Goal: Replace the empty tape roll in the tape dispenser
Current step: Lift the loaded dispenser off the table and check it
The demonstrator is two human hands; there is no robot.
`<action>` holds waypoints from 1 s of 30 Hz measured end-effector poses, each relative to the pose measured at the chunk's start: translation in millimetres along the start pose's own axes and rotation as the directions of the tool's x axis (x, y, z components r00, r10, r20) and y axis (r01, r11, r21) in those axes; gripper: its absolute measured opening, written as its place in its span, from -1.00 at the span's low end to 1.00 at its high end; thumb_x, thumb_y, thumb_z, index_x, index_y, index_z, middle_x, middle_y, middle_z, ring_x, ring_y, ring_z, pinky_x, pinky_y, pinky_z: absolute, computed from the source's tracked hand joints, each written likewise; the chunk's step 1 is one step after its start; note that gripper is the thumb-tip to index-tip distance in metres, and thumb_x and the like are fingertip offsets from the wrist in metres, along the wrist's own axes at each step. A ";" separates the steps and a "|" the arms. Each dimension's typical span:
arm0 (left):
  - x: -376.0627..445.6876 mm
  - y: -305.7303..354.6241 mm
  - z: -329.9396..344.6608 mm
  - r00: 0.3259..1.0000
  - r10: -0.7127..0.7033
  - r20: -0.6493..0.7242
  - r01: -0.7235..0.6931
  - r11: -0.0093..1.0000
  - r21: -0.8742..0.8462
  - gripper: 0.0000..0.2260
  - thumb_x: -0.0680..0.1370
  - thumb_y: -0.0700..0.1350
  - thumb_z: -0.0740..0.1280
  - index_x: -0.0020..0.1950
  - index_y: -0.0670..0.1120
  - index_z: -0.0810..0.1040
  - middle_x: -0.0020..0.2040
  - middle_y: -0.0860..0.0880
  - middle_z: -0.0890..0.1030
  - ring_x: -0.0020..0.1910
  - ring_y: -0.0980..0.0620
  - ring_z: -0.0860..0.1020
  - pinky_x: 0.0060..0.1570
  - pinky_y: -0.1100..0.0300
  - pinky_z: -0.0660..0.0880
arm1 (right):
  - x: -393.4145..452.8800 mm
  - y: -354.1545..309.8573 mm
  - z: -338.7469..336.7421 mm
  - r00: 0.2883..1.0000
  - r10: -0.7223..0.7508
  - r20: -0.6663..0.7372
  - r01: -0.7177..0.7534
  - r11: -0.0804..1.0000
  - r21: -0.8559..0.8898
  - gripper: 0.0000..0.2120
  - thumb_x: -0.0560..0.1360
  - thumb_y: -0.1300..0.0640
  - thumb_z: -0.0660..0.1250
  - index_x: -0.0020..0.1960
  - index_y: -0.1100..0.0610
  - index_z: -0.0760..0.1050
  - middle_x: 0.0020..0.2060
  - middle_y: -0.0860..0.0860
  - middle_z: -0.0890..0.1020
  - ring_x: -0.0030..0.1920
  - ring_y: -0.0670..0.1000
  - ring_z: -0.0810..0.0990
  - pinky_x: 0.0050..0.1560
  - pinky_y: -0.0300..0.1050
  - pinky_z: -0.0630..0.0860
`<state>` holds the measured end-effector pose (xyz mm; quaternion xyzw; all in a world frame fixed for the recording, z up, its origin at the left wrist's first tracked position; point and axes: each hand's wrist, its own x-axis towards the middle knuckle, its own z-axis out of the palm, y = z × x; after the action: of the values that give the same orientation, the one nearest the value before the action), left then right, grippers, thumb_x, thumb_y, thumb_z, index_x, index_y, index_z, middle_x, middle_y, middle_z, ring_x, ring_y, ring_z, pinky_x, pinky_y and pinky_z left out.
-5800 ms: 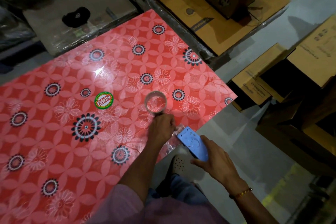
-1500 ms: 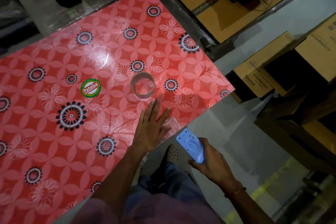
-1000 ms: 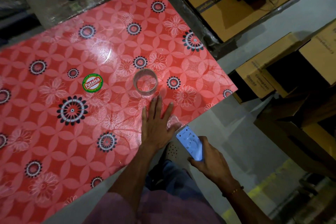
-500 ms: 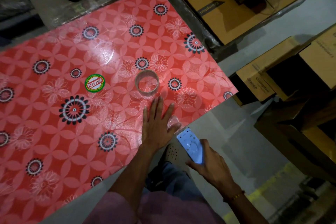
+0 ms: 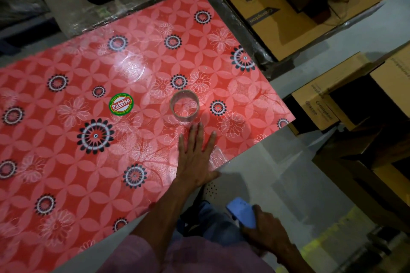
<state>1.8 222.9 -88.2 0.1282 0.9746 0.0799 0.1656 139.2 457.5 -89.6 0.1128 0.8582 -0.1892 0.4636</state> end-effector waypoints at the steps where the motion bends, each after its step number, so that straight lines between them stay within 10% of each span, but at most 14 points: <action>1: -0.5 -0.6 -1.4 1.000 0.007 0.022 -0.007 1.000 -0.005 0.10 0.29 0.59 0.13 0.60 0.04 -0.26 0.57 -0.24 -0.35 0.55 -0.27 -0.37 0.44 -0.37 -0.33 | -6.6 4.8 2.5 0.999 0.032 -0.004 -0.031 0.998 0.051 -0.36 0.41 -0.37 0.36 0.29 0.04 0.39 0.22 0.09 0.66 0.22 0.17 0.64 0.06 -0.06 0.51; 5: 3.3 -1.4 -6.0 0.998 0.002 0.063 0.005 0.995 -0.104 0.08 0.25 0.65 -0.02 0.58 0.13 -0.31 0.54 -0.15 -0.48 0.50 -0.15 -0.50 0.35 -0.24 -0.53 | -9.8 4.1 -18.9 0.999 0.005 -0.050 0.002 0.989 0.146 -0.20 0.15 -0.47 0.26 0.24 -0.02 0.47 0.06 -0.02 0.51 0.18 0.09 0.62 0.02 -0.11 0.43; 9: 3.4 -1.6 -2.3 0.999 -0.024 -0.025 0.021 0.993 -0.119 -0.26 0.52 0.46 -0.06 0.58 0.20 -0.24 0.59 -0.08 -0.38 0.56 -0.09 -0.40 0.46 -0.25 -0.35 | -8.4 1.6 -53.8 0.990 -0.088 -0.113 0.120 0.943 0.309 -0.36 0.33 -0.17 0.52 0.37 -0.11 0.46 0.13 -0.07 0.59 0.19 0.03 0.62 0.20 -0.03 0.53; 15: -0.5 -15.8 -8.4 0.995 0.096 -0.003 -0.096 0.994 -0.051 -0.26 0.52 0.44 -0.05 0.58 0.19 -0.26 0.58 -0.13 -0.39 0.56 -0.13 -0.37 0.47 -0.24 -0.34 | -25.7 5.9 -90.3 0.977 -0.196 -0.087 0.203 0.707 0.678 -0.56 0.45 0.04 0.53 0.25 -0.18 0.48 -0.09 -0.06 0.62 -0.24 -0.07 0.64 -0.21 -0.19 0.57; 20: -4.9 -35.6 -31.0 0.985 0.169 0.037 -0.157 0.962 -0.222 -0.38 0.64 -0.01 0.22 0.61 0.08 -0.03 0.62 -0.02 -0.25 0.59 -0.03 -0.29 0.57 -0.17 -0.06 | -33.2 -1.5 -108.9 0.951 -0.306 -0.040 0.205 0.528 0.824 -0.61 0.43 0.05 0.48 0.24 0.03 0.55 -0.07 0.07 0.68 -0.28 0.10 0.50 -0.18 -0.04 0.43; 30: -48.8 -31.7 -86.1 0.999 0.021 0.034 0.019 0.490 -0.871 -0.50 0.57 -0.14 0.39 0.49 0.07 0.36 0.48 0.05 0.38 0.37 0.03 0.46 0.33 0.11 0.45 | -8.9 -64.8 -126.3 0.851 -0.518 0.091 0.105 0.337 0.936 -0.47 0.32 0.03 0.64 0.21 0.19 0.59 -0.05 0.21 0.67 -0.20 0.09 0.64 -0.24 -0.11 0.60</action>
<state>9.7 169.4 0.6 0.0290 0.7974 0.5585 0.2269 25.0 453.1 -4.9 0.1367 0.5136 -0.7273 0.4342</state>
